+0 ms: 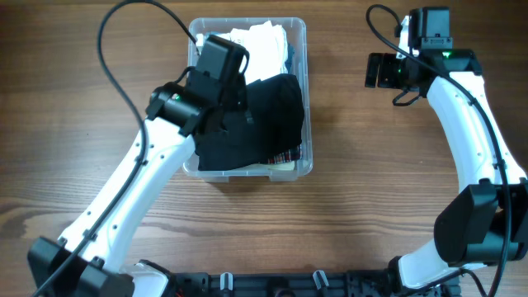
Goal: Pack container
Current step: 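Lower the black garment onto the plaid shirt and release it, then raise the left gripper away from the bin to the left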
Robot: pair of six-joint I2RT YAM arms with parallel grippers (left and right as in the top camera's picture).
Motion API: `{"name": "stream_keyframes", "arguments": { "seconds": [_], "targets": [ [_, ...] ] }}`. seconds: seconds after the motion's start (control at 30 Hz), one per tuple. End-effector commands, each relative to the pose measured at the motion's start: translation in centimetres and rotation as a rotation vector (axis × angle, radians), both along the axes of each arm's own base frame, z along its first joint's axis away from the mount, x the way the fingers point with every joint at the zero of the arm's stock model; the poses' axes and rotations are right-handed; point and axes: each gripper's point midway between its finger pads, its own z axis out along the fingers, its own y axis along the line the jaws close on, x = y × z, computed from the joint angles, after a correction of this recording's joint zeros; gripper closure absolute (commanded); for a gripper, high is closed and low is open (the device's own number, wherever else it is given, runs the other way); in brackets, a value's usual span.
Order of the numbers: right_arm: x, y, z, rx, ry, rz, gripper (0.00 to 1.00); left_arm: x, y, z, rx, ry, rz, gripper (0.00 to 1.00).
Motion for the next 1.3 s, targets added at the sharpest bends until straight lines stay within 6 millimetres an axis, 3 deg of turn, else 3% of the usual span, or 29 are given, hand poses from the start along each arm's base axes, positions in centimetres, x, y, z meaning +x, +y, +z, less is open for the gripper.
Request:
{"name": "stream_keyframes", "arguments": {
  "seconds": [0.0, 0.13, 0.5, 0.6, 0.73, 0.87, 0.9, 1.07, 1.1, 1.17, 1.27],
  "targets": [
    [0.3, -0.2, 1.7, 0.001, -0.045, -0.022, 0.00, 0.3, -3.2, -0.2, -0.117, 0.017, -0.087, 0.96],
    [0.3, -0.2, 1.7, 0.001, -0.045, -0.022, 0.00, 1.4, -4.6, -1.9, -0.151, 0.040, -0.082, 0.96],
    [0.3, -0.2, 1.7, 0.001, -0.046, -0.022, 0.00, 2.8, -9.8, -9.2, -0.187, 0.149, -0.168, 0.96],
    [0.3, -0.2, 1.7, 0.001, -0.045, -0.021, 0.00, 3.3, -10.2, -9.2, -0.196, 0.129, -0.174, 0.96],
    [0.3, -0.2, 1.7, 0.001, -0.045, -0.022, 0.00, 4.3, -10.0, -6.6, -0.227, 0.047, -0.170, 0.96],
    [0.3, -0.2, 1.7, 0.001, -0.045, -0.022, 0.00, 5.0, -7.7, -2.9, -0.227, -0.043, -0.115, 0.96],
    [0.3, -0.2, 1.7, 0.001, -0.045, -0.022, 0.00, 5.2, -6.3, -1.7, -0.211, -0.077, -0.077, 0.95],
    [0.3, -0.2, 1.7, 0.001, -0.045, -0.022, 0.00, 5.7, 0.5, 1.9, -0.148, -0.157, 0.091, 0.50],
    [0.3, -0.2, 1.7, 0.001, -0.045, -0.022, 0.00, 5.8, 2.2, 2.3, -0.135, -0.165, 0.131, 0.25],
    [0.3, -0.2, 1.7, 0.001, -0.045, -0.022, 0.00, 5.9, 5.4, 2.7, -0.115, -0.169, 0.204, 0.00],
    [0.3, -0.2, 1.7, 0.001, -0.045, -0.022, 0.00, 6.0, 10.2, 2.3, -0.093, -0.142, 0.311, 0.00]
  ]
}}
